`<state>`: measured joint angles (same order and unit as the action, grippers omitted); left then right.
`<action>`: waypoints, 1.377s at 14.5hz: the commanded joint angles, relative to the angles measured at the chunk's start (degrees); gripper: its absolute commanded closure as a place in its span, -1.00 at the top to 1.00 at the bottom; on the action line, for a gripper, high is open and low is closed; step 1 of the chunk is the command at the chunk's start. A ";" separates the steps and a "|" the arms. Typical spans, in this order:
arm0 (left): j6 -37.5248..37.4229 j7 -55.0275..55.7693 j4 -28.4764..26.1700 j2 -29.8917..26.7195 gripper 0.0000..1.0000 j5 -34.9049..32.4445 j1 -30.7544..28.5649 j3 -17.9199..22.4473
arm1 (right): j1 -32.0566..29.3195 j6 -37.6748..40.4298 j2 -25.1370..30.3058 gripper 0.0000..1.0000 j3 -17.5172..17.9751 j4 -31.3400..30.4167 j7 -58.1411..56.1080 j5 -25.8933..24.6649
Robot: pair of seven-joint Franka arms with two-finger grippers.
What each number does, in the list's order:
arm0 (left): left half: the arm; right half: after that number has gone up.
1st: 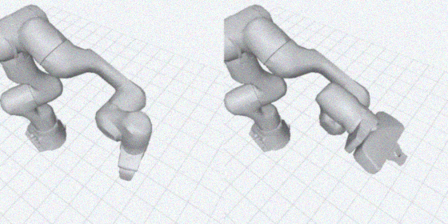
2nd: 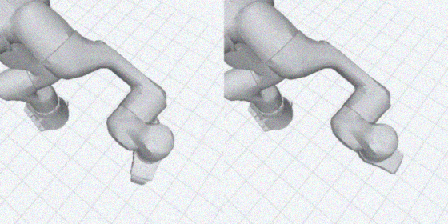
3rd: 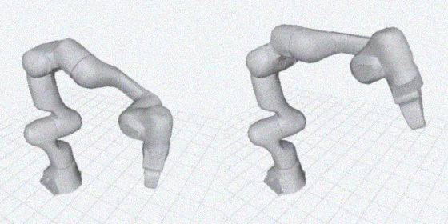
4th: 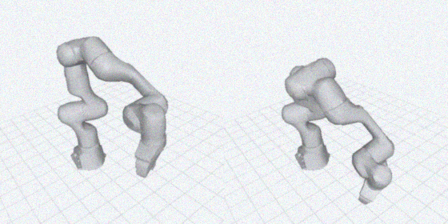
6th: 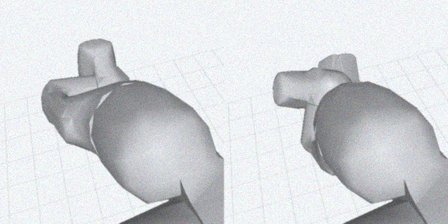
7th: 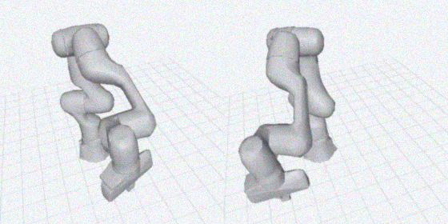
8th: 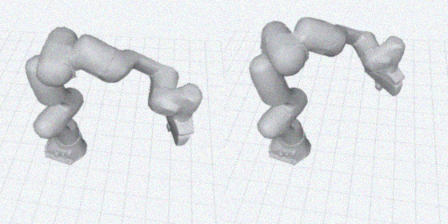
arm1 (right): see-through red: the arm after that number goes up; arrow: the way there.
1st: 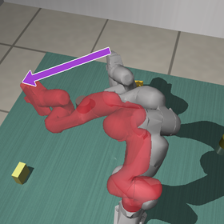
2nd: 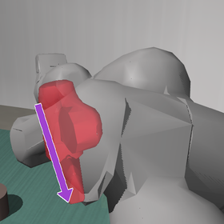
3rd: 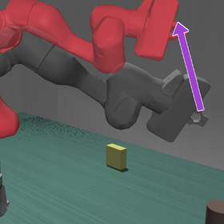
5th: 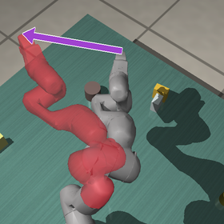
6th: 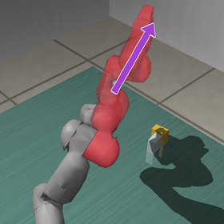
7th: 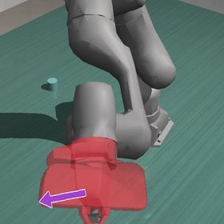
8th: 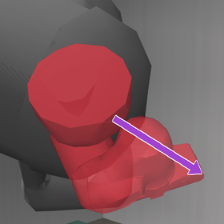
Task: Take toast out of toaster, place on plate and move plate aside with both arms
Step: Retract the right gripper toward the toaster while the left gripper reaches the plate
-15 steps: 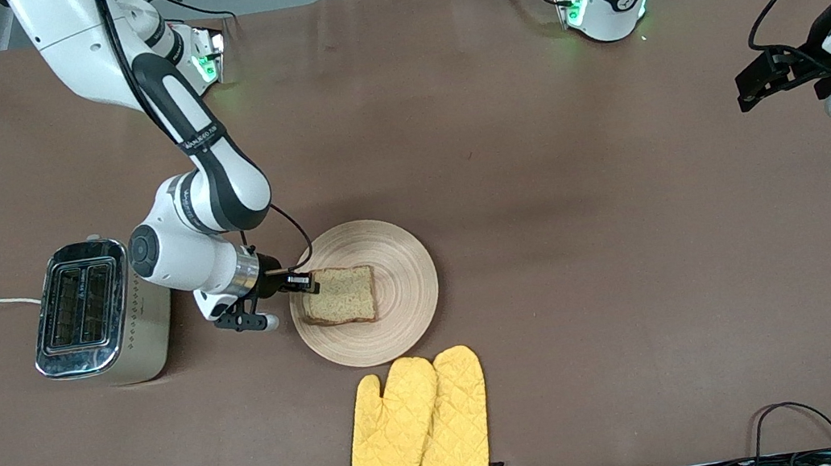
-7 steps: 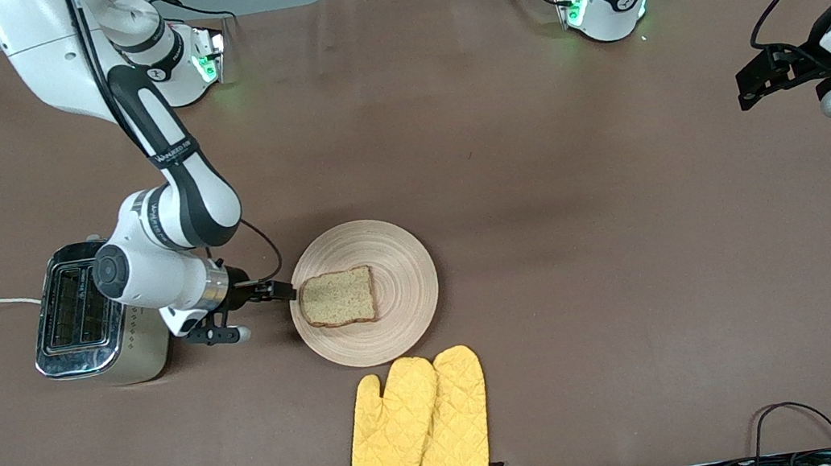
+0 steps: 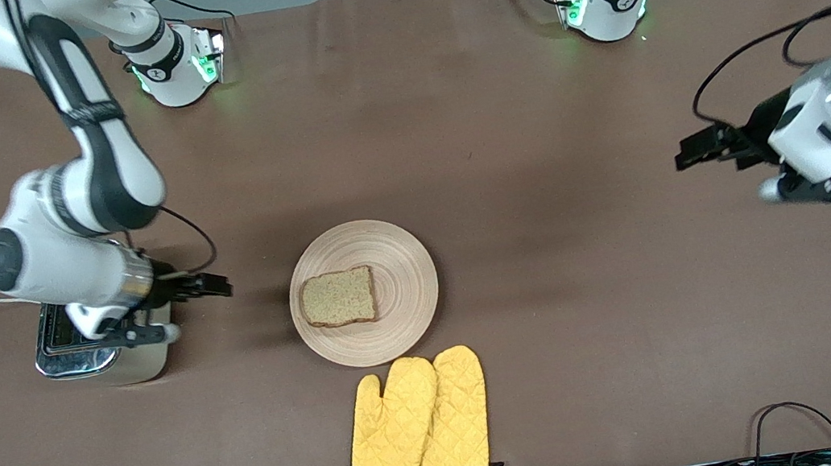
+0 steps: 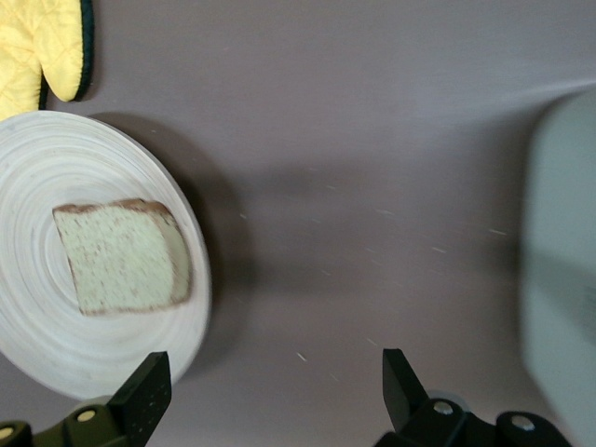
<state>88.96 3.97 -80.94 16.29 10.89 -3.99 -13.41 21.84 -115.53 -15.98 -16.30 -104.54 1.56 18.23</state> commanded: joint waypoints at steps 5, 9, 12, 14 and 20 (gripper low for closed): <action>8.31 -9.91 1.05 12.42 1.00 15.10 0.74 -2.05 | -0.74 29.80 12.64 1.00 -5.41 14.77 -0.42 -17.26; 22.89 -18.64 -2.89 19.73 1.00 18.02 1.00 -8.90 | -0.83 35.63 12.82 1.00 -5.41 21.56 -3.22 -19.38; 32.30 -20.40 -3.17 26.14 0.94 19.60 2.40 -12.77 | -0.83 35.55 12.82 1.00 -5.41 21.66 -4.37 -19.29; 37.67 -22.24 -3.26 29.04 0.83 20.66 5.03 -13.48 | -0.83 35.46 12.73 1.00 -5.50 21.74 -8.41 -19.46; 45.86 -36.90 -3.70 35.99 0.50 39.79 8.03 -13.40 | -12.81 35.02 12.73 1.00 5.51 21.66 -7.80 -19.20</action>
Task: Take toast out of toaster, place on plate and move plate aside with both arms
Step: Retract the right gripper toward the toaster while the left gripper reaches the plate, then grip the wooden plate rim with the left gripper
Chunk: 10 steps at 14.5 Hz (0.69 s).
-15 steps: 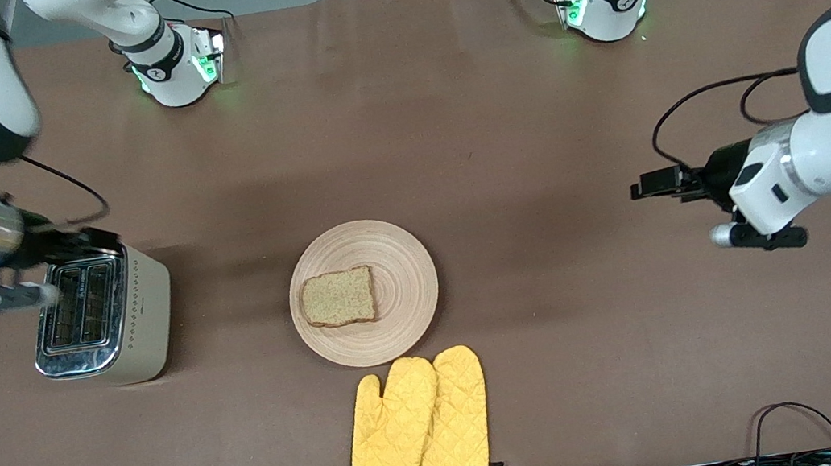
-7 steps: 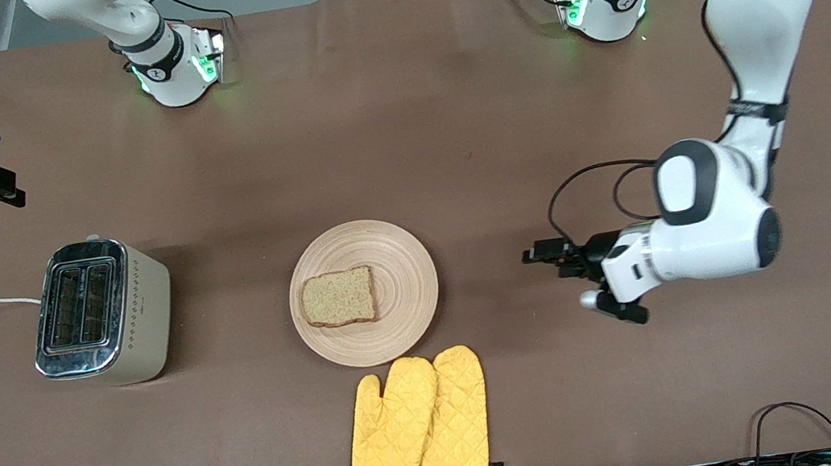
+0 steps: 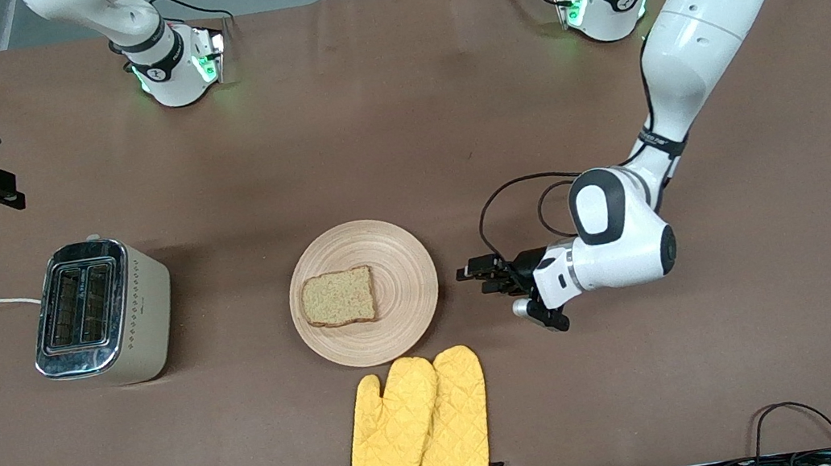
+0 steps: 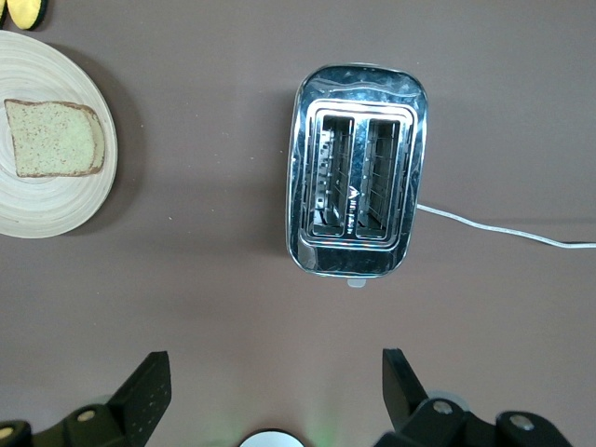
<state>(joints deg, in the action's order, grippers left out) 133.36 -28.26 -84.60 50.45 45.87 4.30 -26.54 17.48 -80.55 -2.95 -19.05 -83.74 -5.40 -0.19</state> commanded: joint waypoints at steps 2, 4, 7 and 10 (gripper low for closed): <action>2.26 -7.50 0.05 3.24 0.42 8.95 -0.08 -0.27 | -13.95 0.04 -0.31 1.00 14.46 0.86 -0.84 -1.21; 2.87 -9.35 0.22 4.91 0.34 12.29 0.45 -0.27 | -15.54 0.13 -0.31 1.00 14.83 0.86 -1.01 -1.04; 3.49 -10.23 0.49 6.15 0.23 16.60 2.55 -0.27 | -18.18 0.30 -0.31 1.00 16.93 0.77 -1.10 -0.95; 6.82 -10.58 0.84 7.82 0.19 17.85 4.23 -0.18 | -17.84 0.39 -0.31 1.00 17.11 0.86 -1.10 -0.95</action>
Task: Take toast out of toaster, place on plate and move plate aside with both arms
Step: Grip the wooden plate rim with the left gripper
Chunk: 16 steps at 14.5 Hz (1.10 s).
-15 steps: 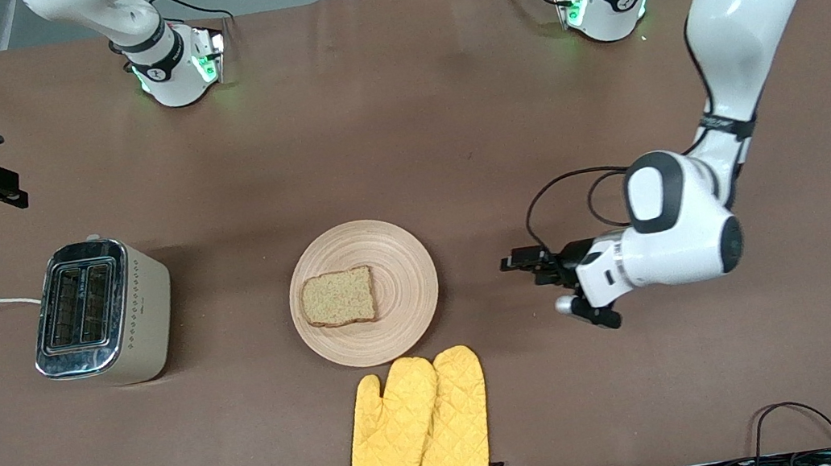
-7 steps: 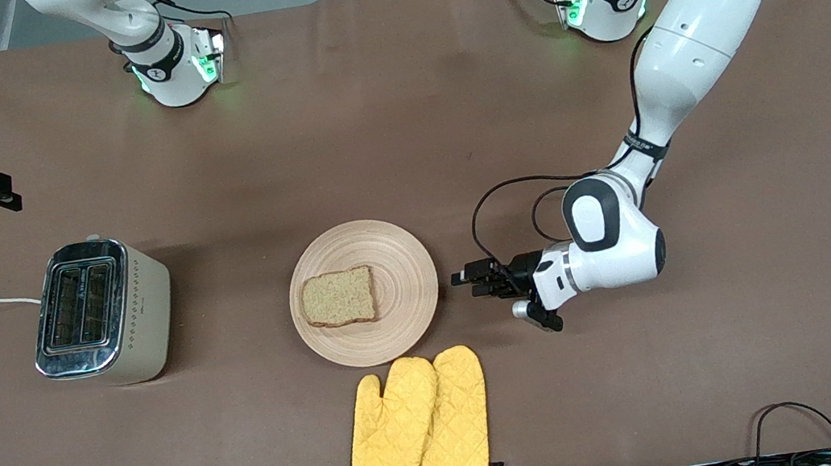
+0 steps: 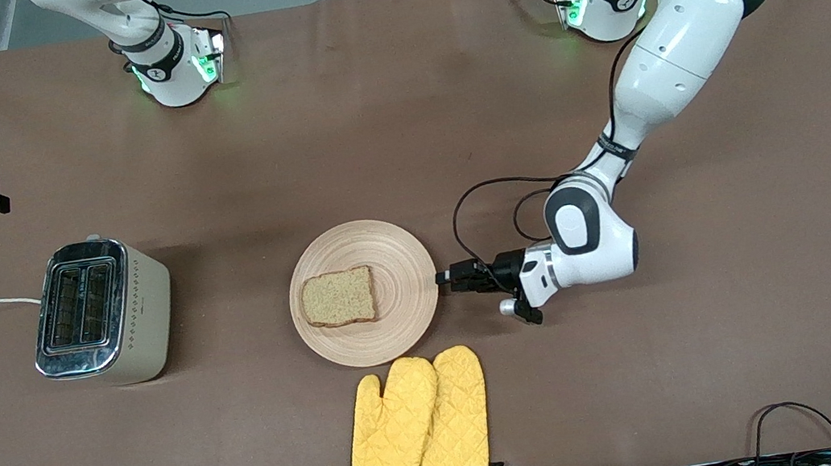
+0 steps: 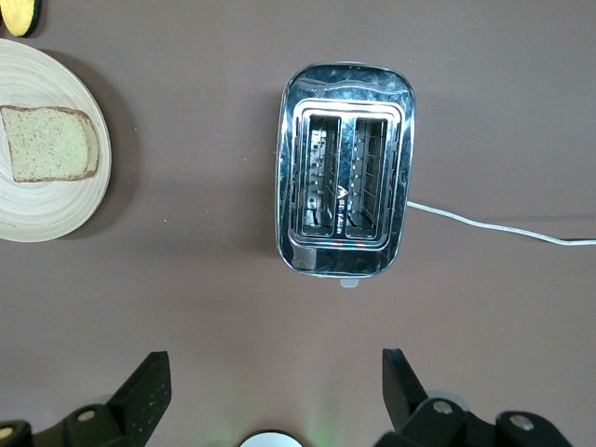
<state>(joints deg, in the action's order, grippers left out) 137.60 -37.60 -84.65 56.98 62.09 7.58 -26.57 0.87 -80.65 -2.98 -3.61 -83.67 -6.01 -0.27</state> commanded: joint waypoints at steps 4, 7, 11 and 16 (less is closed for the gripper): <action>3.12 -1.16 1.59 1.64 -0.09 1.81 1.82 -0.24 | -1.48 0.67 -0.36 1.00 1.50 0.71 -0.58 -0.96; 3.12 -1.25 1.68 1.73 -0.29 3.12 2.00 -0.24 | -1.57 1.02 -0.27 1.00 1.41 0.62 -0.84 -0.96; 3.12 -1.25 1.68 2.08 -0.38 3.21 2.26 -0.24 | -1.48 1.82 -0.18 1.00 1.58 0.71 -0.75 -0.96; 3.12 -1.25 1.68 2.08 -0.75 3.21 2.35 -0.24 | -1.39 2.08 0.08 1.00 1.59 0.62 -0.40 -0.87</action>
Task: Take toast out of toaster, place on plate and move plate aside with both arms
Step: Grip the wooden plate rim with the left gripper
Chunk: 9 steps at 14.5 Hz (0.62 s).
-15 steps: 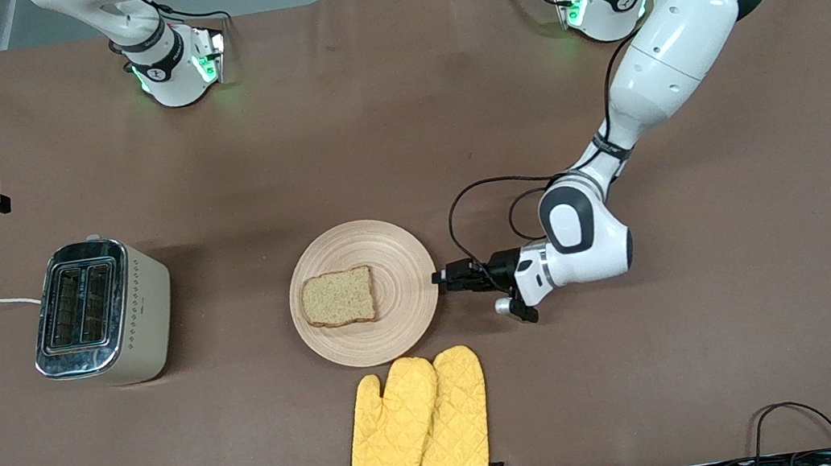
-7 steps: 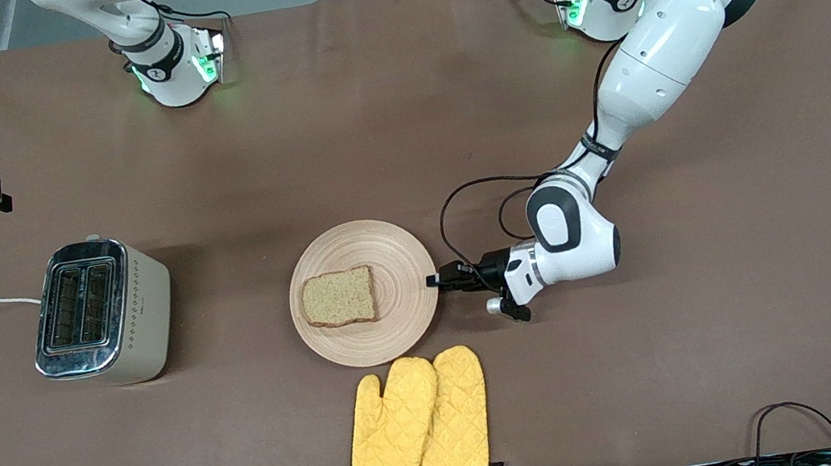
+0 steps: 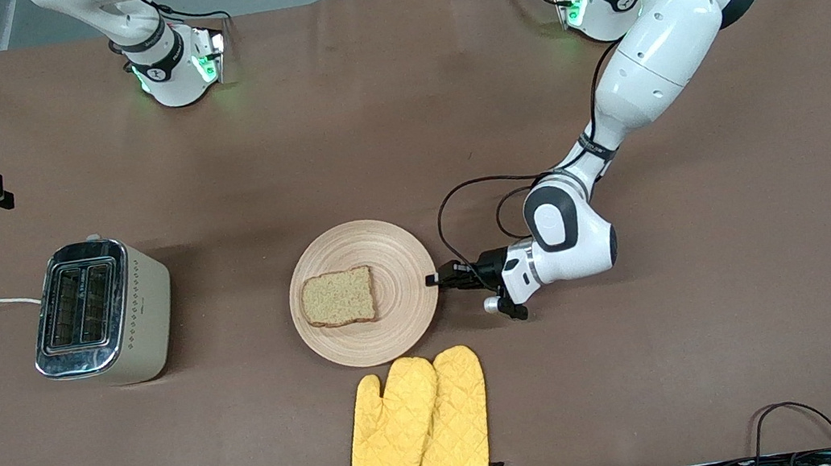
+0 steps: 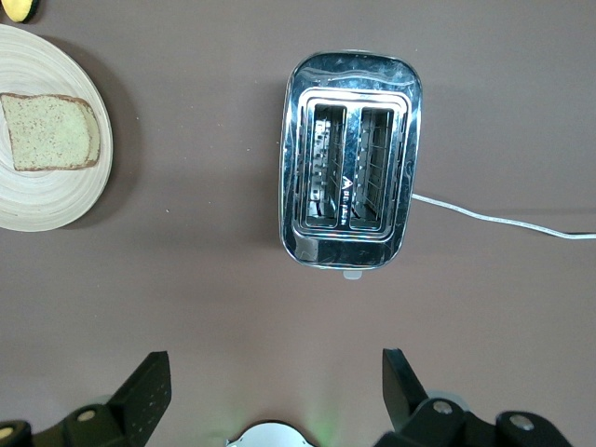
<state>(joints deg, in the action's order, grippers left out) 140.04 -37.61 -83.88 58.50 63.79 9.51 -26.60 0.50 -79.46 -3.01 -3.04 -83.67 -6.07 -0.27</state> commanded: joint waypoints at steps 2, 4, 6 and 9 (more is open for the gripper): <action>0.68 -1.24 0.92 0.57 -0.83 1.51 0.42 -0.12 | -0.86 0.97 0.19 1.00 1.10 0.61 -0.26 -0.87; 0.76 -0.63 1.00 0.04 -0.86 1.43 0.51 -0.12 | -0.94 0.88 0.11 1.00 1.10 0.61 -0.26 -0.87; 0.76 -0.19 1.79 -0.75 -0.90 1.16 0.78 -0.12 | -1.03 0.97 0.11 1.00 1.02 0.61 -0.35 -0.87; 0.76 0.25 2.23 -4.78 -0.96 0.72 -0.36 -0.12 | -0.94 0.97 0.11 1.00 1.02 0.70 -0.26 -0.87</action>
<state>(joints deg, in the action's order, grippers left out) 140.95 -37.67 -81.67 57.78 64.02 9.65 -26.68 0.50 -79.28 -3.00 -2.94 -83.61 -6.07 -0.27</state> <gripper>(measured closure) 0.912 0.000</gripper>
